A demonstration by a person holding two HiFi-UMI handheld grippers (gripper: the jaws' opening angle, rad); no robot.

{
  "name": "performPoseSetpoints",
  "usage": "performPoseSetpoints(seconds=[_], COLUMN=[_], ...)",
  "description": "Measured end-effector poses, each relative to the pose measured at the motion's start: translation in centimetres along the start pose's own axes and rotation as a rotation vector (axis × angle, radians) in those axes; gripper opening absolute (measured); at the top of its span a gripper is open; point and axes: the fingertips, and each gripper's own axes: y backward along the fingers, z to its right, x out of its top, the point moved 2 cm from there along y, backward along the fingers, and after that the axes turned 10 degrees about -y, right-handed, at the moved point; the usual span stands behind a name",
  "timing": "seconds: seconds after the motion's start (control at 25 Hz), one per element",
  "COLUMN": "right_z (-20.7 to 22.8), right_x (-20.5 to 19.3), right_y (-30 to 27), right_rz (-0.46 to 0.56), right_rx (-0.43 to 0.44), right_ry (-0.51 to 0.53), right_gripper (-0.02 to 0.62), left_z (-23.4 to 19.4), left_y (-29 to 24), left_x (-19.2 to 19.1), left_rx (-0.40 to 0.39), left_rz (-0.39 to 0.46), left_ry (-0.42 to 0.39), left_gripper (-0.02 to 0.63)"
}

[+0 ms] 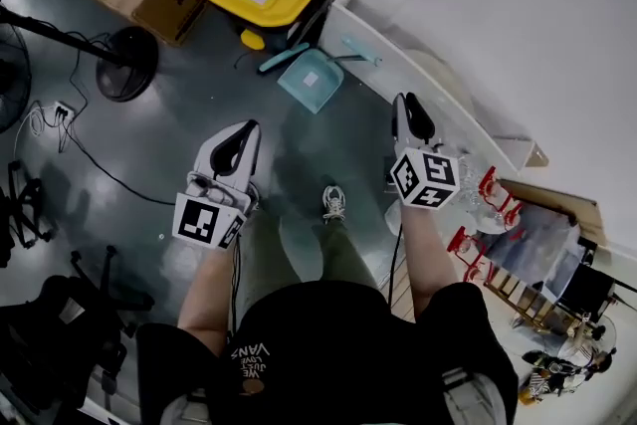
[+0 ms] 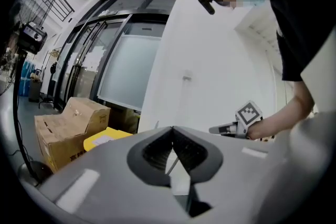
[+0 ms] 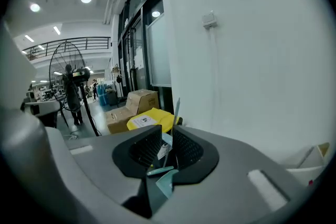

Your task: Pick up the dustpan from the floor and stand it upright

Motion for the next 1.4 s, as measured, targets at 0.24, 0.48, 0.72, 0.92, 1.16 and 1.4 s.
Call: performPoseSetpoints(seconds=[0.24,0.48,0.72,0.92,1.16,1.4], right_z=[0.1,0.4,-0.5,-0.5,0.7,1.4], right_x=[0.2,0.6,1.0,0.8,1.9,1.8], right_y=[4.7,8.9,12.2,14.5,16.5,16.8], right_rz=[-0.007,-0.013,-0.011,-0.018,-0.005,-0.016], right_rx=[0.043,0.079,0.137,0.183,0.237,0.285], right_ry=[-0.083,-0.106,-0.103,-0.086,-0.07,-0.068], right_gripper=[0.003,0.003,0.003,0.003,0.003,0.002], left_z=[3.6,7.3,9.6,10.9,12.7,13.6], left_y=[0.8,1.5,2.5,3.3,3.6,3.7], left_x=[2.3,4.4,6.7,7.3,8.3,7.8], left_rx=[-0.029,-0.05,-0.062,-0.058,-0.035,0.01], left_rz=[-0.025,-0.026,-0.008,-0.019,-0.022,-0.022], left_ry=[-0.024,-0.03,-0.065,-0.087,-0.091,-0.09], left_gripper=[0.054,0.054,0.054,0.054,0.054,0.054])
